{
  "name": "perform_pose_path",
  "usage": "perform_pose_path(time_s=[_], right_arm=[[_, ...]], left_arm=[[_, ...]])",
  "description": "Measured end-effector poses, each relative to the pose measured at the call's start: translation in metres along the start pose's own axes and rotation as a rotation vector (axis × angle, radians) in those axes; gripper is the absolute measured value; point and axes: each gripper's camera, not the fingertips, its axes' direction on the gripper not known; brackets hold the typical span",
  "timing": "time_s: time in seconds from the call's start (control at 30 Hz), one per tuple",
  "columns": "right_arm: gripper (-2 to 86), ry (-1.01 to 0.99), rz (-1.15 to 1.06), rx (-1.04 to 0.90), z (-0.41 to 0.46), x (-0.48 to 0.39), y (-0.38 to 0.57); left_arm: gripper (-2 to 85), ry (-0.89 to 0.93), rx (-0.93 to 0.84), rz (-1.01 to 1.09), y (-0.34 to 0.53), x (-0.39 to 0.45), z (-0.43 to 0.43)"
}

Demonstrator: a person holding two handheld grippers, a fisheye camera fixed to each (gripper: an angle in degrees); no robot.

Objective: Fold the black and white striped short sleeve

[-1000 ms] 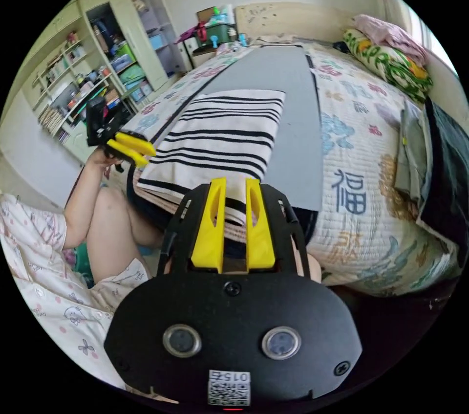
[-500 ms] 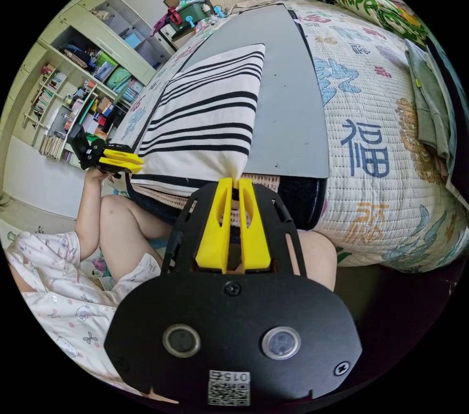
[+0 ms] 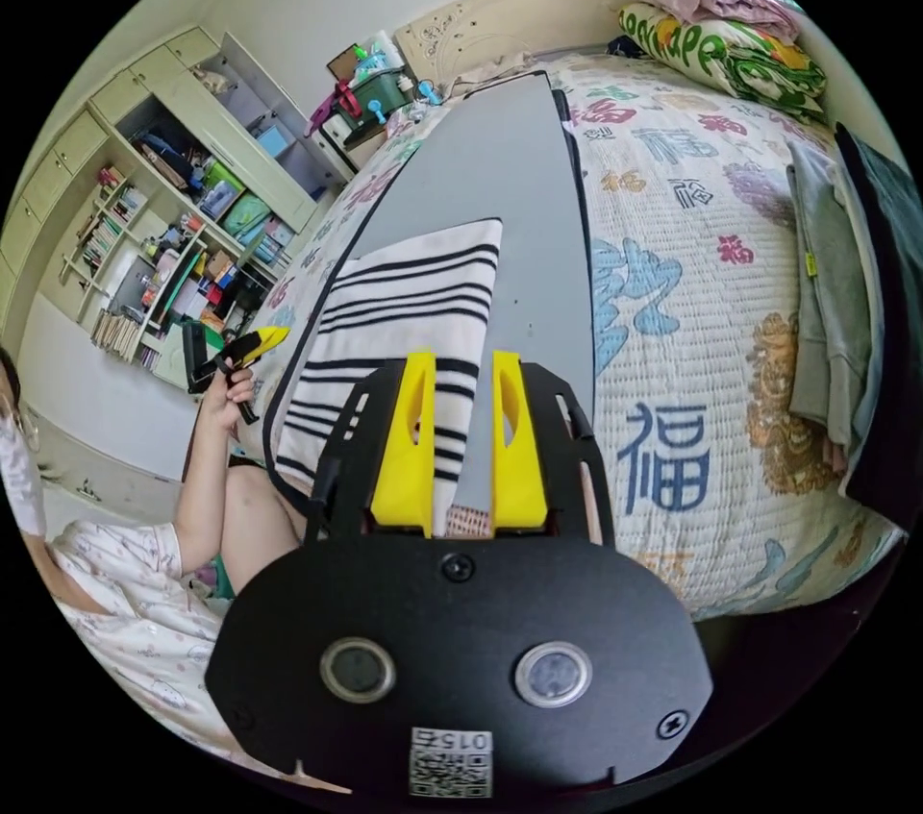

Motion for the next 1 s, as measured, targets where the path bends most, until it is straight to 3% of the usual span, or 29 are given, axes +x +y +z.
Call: perform_pose_path(time_s=[0.3, 0.6, 0.77, 1.0], right_arm=[[13.6, 0.007, 0.011, -0.151, 0.117, 0.052, -0.071], [14.1, 0.055, -0.095, -0.222, 0.188, 0.051, -0.079], [12.9, -0.170, -0.095, -0.284, 0.237, 0.049, -0.084], [11.2, -0.240, -0.171, -0.343, 0.288, 0.034, -0.080]], left_arm=[[15.9, -0.021, -0.041, -0.141, -0.067, 0.023, 0.037], [17.4, 0.104, -0.018, -0.198, -0.106, 0.055, 0.046], [17.2, 0.136, 0.017, -0.248, -0.115, 0.075, 0.048], [16.8, 0.172, 0.074, -0.299, -0.119, 0.102, 0.051]])
